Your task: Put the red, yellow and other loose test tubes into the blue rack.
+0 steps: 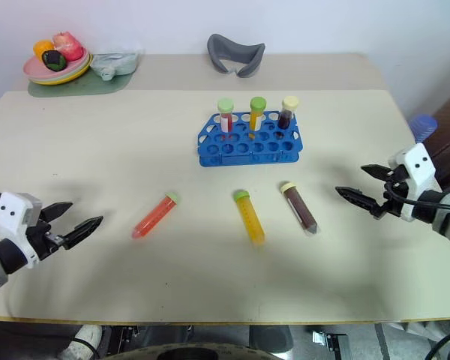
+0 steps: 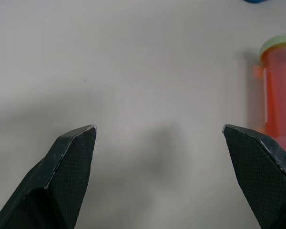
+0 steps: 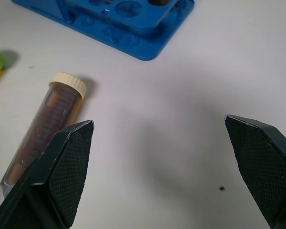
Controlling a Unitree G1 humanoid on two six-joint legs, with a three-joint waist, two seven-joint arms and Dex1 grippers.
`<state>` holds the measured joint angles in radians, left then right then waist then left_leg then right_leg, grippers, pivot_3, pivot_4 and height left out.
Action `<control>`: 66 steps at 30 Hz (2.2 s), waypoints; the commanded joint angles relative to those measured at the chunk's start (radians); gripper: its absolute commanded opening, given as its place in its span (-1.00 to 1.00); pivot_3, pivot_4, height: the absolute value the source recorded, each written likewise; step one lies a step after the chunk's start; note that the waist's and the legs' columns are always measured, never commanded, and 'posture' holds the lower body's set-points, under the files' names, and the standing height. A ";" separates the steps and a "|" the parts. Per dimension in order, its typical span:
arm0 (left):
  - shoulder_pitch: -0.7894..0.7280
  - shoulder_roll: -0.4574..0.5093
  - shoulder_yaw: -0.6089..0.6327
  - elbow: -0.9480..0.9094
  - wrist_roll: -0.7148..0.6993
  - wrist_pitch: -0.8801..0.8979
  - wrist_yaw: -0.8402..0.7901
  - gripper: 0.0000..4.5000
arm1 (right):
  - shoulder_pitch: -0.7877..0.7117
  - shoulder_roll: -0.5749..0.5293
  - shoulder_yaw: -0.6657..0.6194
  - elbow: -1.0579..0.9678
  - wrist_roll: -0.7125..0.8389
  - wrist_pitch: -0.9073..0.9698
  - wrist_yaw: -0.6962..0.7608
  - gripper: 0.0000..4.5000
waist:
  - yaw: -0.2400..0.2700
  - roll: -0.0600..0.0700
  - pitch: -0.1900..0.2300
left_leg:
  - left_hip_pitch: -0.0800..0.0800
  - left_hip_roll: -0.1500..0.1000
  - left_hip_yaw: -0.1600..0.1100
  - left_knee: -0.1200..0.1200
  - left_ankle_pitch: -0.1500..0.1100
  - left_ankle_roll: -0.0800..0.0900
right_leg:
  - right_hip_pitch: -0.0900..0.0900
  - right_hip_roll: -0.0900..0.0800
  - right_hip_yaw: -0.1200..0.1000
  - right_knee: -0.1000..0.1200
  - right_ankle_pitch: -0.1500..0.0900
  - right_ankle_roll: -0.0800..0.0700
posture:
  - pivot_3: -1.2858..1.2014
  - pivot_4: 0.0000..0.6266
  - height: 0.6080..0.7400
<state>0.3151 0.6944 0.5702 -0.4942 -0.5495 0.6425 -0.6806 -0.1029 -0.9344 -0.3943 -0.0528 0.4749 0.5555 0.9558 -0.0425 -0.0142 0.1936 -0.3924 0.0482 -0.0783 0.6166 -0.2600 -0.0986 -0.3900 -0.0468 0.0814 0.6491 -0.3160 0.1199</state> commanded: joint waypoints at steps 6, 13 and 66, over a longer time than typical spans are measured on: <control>-0.047 0.000 0.002 -0.011 -0.008 -0.017 0.029 0.93 | -0.029 -0.003 0.003 -0.032 -0.006 0.035 -0.067 1.00 | 0.001 0.000 0.000 | 0.000 0.000 0.000 0.000 0.000 0.000 | 0.000 0.000 0.000 0.000 0.000 0.000 | 0.03 -0.52 1.00; -0.160 0.007 -0.152 -0.030 -0.005 -0.024 0.009 0.93 | -0.055 -0.019 -0.031 -0.190 0.058 0.244 -0.187 1.00 | 0.001 0.000 0.000 | 0.000 0.000 0.000 0.003 0.000 0.000 | 0.000 0.000 0.000 0.003 0.000 0.000 | 0.03 -0.52 1.00; -0.410 -0.107 -0.755 0.063 0.171 -0.328 -0.238 1.00 | -0.739 0.019 0.839 0.078 1.497 0.784 -1.962 -0.03 | -0.001 0.001 -0.001 | -0.015 0.000 -0.003 0.017 -0.002 0.004 | -0.013 0.002 0.000 0.015 0.000 0.000 | 0.03 -0.52 1.00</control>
<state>-0.0915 0.5871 -0.1982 -0.4068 -0.3790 0.3226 -0.9209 -0.8332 -0.9124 0.4335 0.0144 1.9777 1.3414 -0.9983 -0.0433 -0.0130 0.1924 -0.4070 0.0483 -0.0809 0.6332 -0.2619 -0.0943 -0.4031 -0.0451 0.0810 0.6644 -0.3159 0.1198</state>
